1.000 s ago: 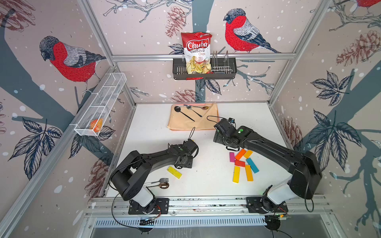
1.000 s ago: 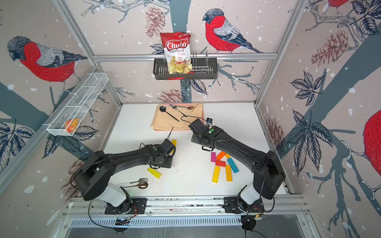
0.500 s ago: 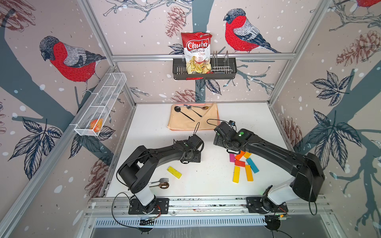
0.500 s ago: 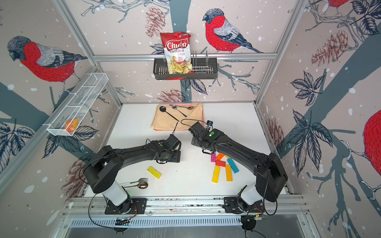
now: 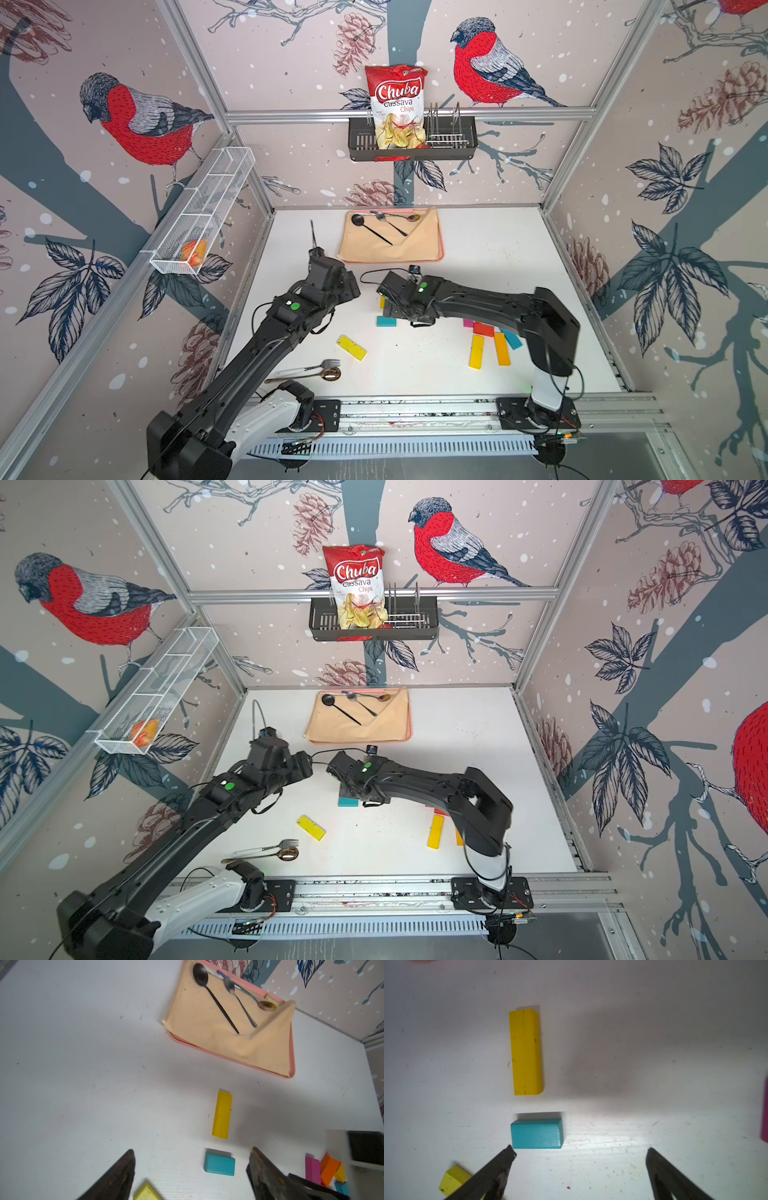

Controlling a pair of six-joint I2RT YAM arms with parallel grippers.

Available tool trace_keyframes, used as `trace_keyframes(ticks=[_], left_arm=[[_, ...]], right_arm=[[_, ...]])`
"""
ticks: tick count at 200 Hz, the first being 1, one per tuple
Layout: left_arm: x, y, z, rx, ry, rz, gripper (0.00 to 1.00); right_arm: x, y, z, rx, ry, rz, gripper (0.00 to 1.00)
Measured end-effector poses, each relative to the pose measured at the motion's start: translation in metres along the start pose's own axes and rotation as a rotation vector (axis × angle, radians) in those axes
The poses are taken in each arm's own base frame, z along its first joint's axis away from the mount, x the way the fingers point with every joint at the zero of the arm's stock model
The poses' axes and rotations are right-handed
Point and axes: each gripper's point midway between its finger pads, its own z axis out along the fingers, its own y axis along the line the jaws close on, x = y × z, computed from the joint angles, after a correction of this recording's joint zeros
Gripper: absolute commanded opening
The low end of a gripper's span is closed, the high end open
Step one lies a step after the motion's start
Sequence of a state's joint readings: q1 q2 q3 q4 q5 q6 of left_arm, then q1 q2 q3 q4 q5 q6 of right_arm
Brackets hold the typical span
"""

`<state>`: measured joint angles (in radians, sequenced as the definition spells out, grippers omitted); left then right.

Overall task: Assemble the letter h with building blocks
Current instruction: Move the building block to the center of the board, then assemble the building block at the center of the board.

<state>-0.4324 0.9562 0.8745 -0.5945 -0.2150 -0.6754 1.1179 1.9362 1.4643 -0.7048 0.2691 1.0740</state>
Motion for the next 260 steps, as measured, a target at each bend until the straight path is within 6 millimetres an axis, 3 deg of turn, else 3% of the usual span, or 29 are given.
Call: trace_keyframes(ticks=[20,58,105,133,162,260], left_arm=[[-0.005,0.015,-0.002,-0.019,-0.021,-0.024,0.83],[0.015,0.024,0.006,-0.008,0.044,-0.029,0.82],[0.032,0.024,0.011,0.023,0.098,-0.022,0.8],[0.036,0.023,0.013,0.036,0.108,-0.024,0.79],[0.036,0.023,0.014,0.04,0.108,-0.023,0.79],[0.043,0.023,0.02,0.047,0.135,-0.023,0.77]], right_arm=[[0.008,0.019,0.018,0.003,0.034,-0.046,0.99],[0.016,0.039,0.038,0.007,0.07,-0.086,0.96],[0.027,0.034,0.054,0.065,0.107,-0.111,0.88],[0.028,0.035,0.055,0.071,0.11,-0.117,0.72],[0.028,0.035,0.055,0.074,0.114,-0.119,0.62],[0.017,0.028,0.058,0.087,0.112,-0.088,0.59]])
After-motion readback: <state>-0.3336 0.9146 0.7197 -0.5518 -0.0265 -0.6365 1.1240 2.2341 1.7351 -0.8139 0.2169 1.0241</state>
